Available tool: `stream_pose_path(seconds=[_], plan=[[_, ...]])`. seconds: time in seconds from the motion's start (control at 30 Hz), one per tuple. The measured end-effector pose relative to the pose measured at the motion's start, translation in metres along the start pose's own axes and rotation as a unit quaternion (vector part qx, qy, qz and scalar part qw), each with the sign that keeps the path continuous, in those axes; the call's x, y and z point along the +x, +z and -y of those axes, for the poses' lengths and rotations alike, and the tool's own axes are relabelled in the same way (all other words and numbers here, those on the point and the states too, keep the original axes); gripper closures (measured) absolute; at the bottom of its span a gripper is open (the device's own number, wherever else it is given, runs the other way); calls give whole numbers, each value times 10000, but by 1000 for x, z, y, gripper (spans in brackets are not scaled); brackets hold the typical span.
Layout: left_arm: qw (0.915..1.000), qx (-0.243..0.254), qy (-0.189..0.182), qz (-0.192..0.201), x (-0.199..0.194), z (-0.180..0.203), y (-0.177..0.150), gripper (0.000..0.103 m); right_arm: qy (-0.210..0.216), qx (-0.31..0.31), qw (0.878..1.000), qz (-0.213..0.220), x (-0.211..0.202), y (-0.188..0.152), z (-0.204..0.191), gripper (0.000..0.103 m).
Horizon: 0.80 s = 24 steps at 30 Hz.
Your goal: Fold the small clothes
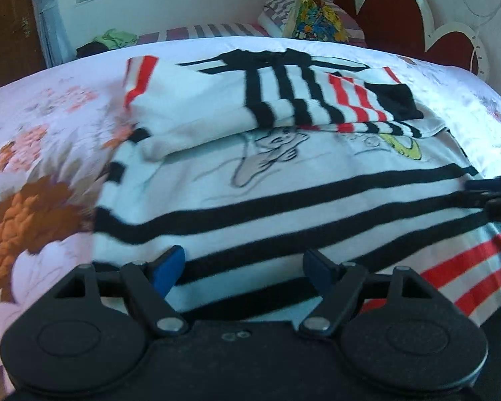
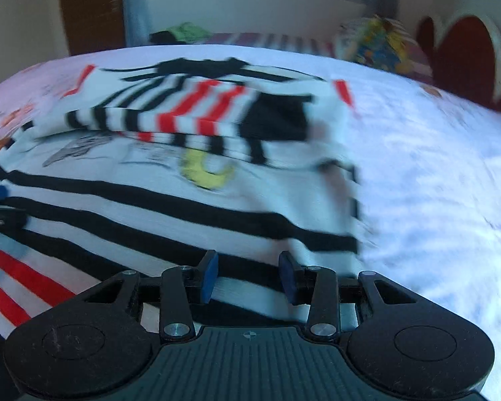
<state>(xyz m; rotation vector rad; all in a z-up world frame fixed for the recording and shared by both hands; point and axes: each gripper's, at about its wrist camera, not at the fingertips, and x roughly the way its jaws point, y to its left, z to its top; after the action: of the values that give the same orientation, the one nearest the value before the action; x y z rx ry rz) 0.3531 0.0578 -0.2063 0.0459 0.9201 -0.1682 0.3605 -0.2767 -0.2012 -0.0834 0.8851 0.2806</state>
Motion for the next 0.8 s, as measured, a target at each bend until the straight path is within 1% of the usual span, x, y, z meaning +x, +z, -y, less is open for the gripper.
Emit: stream_pose_path(seconds=[0.1, 0.13, 0.17, 0.2, 0.23, 0.3, 0.37, 0.4, 0.47, 0.5, 0.53, 0.57, 0.7, 0.8], plan=[[10000, -5, 33, -16, -3, -8, -3, 25, -80, 16, 9999, -67, -4, 1, 4, 64], [9999, -54, 75, -48, -5, -8, -2, 27, -178, 37, 9998, -119, -7, 5, 0, 64], [9997, -152, 166, -97, -7, -7, 0, 30, -157, 47, 9999, -39, -13, 9, -7, 64], [9994, -242, 235, -116, -9, -4, 1, 29, 17, 21, 9999, 135, -21, 12, -14, 64], [9990, -315, 282, -119, -11, -2, 2, 23, 150, -10, 9997, 202, -25, 14, -21, 64], [9988, -385, 281, -129, -12, 6, 1, 17, 310, -47, 9994, 159, -24, 16, -37, 64], [9988, -355, 321, -140, -10, 13, -2, 17, 558, 32, 9984, 118, -22, 14, -49, 64], [9989, -297, 346, -144, -10, 16, -4, 16, 592, -2, 9982, 89, -20, 13, -56, 64], [9986, -233, 438, -160, -9, 20, -9, 16, 551, -193, 9983, -55, -15, 7, -67, 64], [9985, -255, 457, -155, -10, 20, -12, 15, 460, -271, 9984, -209, -10, 2, -71, 64], [9984, -279, 473, -141, -11, 19, -15, 15, 362, -301, 9985, -266, -8, -2, -70, 64], [9982, -283, 497, -159, -14, 19, -17, 15, 354, -270, 9988, -191, -11, -6, -67, 64], [9974, -376, 556, -263, -24, 15, -24, 14, 26, -216, 9994, -254, -22, -16, -54, 64], [9963, -488, 628, -334, -33, 12, -29, 12, 66, 66, 9995, -293, -36, -25, -41, 63]])
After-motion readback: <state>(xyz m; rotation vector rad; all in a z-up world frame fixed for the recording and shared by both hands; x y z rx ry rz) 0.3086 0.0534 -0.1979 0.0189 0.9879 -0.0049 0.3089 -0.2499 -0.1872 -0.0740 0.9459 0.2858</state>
